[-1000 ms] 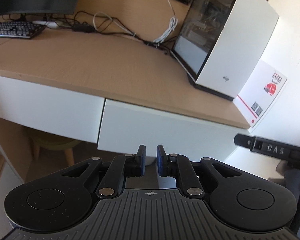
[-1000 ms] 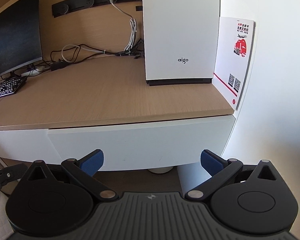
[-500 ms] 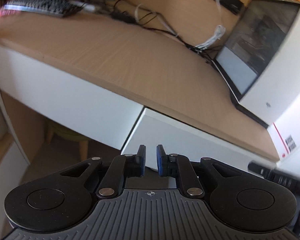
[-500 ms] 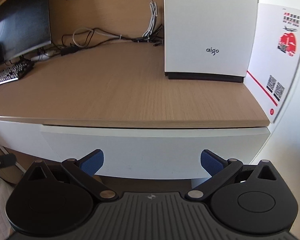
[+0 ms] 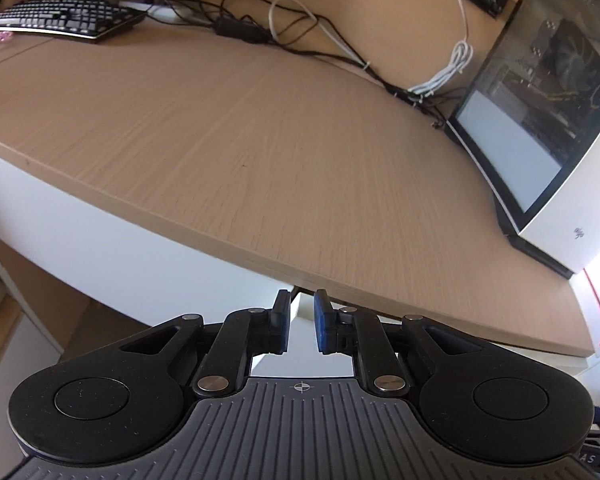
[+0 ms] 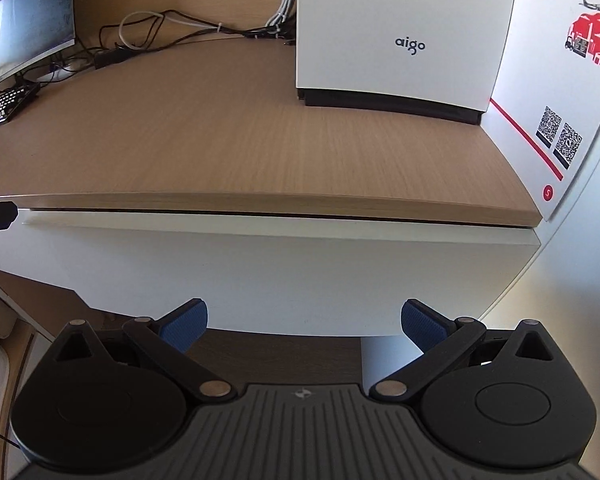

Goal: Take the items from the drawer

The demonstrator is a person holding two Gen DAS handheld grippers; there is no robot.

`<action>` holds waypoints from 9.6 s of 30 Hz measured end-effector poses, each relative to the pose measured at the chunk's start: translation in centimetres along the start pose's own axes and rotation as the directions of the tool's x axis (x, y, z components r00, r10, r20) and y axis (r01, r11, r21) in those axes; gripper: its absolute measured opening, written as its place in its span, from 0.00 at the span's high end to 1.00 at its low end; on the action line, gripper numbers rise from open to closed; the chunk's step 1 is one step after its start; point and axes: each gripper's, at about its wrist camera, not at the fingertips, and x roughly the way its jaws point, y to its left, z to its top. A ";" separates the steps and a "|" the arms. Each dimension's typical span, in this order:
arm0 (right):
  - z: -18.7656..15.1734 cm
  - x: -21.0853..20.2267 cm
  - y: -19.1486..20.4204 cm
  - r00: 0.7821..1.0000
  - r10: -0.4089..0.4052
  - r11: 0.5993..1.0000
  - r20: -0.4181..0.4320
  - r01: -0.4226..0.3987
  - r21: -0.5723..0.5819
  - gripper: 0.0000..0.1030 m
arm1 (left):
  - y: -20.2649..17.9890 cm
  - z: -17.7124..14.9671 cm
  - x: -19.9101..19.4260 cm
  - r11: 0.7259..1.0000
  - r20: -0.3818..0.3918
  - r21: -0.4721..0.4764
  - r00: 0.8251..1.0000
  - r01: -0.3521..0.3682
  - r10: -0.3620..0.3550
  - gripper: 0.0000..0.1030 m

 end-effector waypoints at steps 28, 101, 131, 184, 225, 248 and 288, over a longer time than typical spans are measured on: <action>3.1 4.0 1.2 0.989 -0.022 0.999 0.146 0.017 0.033 0.00 | -1.6 -0.4 1.4 0.998 -0.022 0.058 0.999 -0.035 0.037 0.69; -6.3 -6.4 -2.7 0.980 0.005 0.999 -0.199 0.003 0.039 0.00 | -9.9 -7.3 -1.4 0.933 -0.344 0.315 0.937 0.177 -0.061 0.77; -2.3 -4.6 -4.1 0.961 0.157 0.987 -0.226 -0.160 0.002 0.00 | -9.9 -10.5 3.9 0.570 -0.776 0.567 0.618 0.594 0.127 0.71; 1.7 7.5 -4.0 0.750 0.198 0.979 -0.631 -0.114 0.171 0.43 | -8.7 -4.1 4.2 0.900 -0.624 0.255 0.771 0.353 -0.125 0.76; -4.1 -3.7 -2.8 0.881 0.259 0.966 -0.397 -0.246 0.084 0.29 | -6.8 -7.6 -6.6 0.971 -0.296 0.180 0.950 0.158 -0.099 0.76; 3.4 3.6 7.9 0.957 0.290 0.889 -0.025 -0.279 -0.364 0.23 | -3.6 -4.5 -8.0 0.989 -0.114 0.013 0.983 0.146 -0.143 0.76; 3.7 7.4 5.6 0.919 0.394 0.892 -0.012 -0.386 -0.237 0.53 | -0.4 -5.7 -8.9 0.984 0.003 -0.112 0.991 0.136 -0.137 0.76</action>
